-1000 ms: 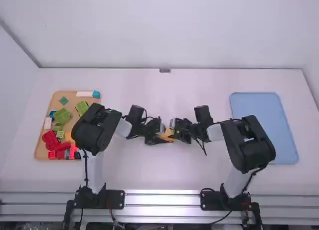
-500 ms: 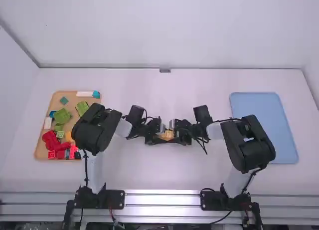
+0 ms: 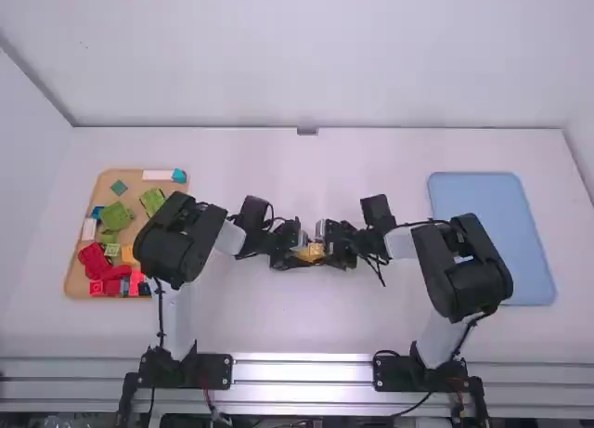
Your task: Assemble lego blocks to make yellow taxi
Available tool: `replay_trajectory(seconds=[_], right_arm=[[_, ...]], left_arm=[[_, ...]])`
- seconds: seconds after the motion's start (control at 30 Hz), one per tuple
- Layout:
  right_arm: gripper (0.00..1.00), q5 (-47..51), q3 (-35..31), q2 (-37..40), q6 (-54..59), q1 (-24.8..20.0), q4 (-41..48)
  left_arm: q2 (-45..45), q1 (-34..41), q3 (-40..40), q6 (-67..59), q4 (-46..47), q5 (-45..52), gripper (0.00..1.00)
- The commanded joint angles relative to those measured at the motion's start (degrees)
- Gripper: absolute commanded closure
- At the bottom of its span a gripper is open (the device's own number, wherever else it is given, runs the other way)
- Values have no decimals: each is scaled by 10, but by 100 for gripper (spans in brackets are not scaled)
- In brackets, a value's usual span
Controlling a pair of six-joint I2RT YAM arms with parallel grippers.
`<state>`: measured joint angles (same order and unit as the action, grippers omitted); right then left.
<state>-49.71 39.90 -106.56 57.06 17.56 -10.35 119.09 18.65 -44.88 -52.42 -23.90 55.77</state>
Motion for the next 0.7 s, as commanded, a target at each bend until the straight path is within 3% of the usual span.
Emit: replay_trajectory(seconds=[0.0,0.17,0.33,0.4,0.43,0.53,0.57,0.67], right_arm=[[32,-4,7,2,-7,0,1],[29,-65,16,3,3,-16,2],[29,-193,18,8,49,-75,7],[35,-207,18,8,49,-91,8],[46,-207,17,8,42,-100,7],[95,-165,18,8,10,-102,8],[100,-144,18,8,1,-96,8],[100,-87,18,8,-16,-68,16]], left_arm=[[10,4,14,3,11,-42,61],[10,4,14,3,11,-42,61],[10,4,14,3,10,-42,61],[10,4,14,2,11,-42,61],[10,4,14,3,11,-42,61],[10,4,14,3,9,-42,61],[10,4,14,3,9,-42,61],[10,4,14,3,9,-42,61]])
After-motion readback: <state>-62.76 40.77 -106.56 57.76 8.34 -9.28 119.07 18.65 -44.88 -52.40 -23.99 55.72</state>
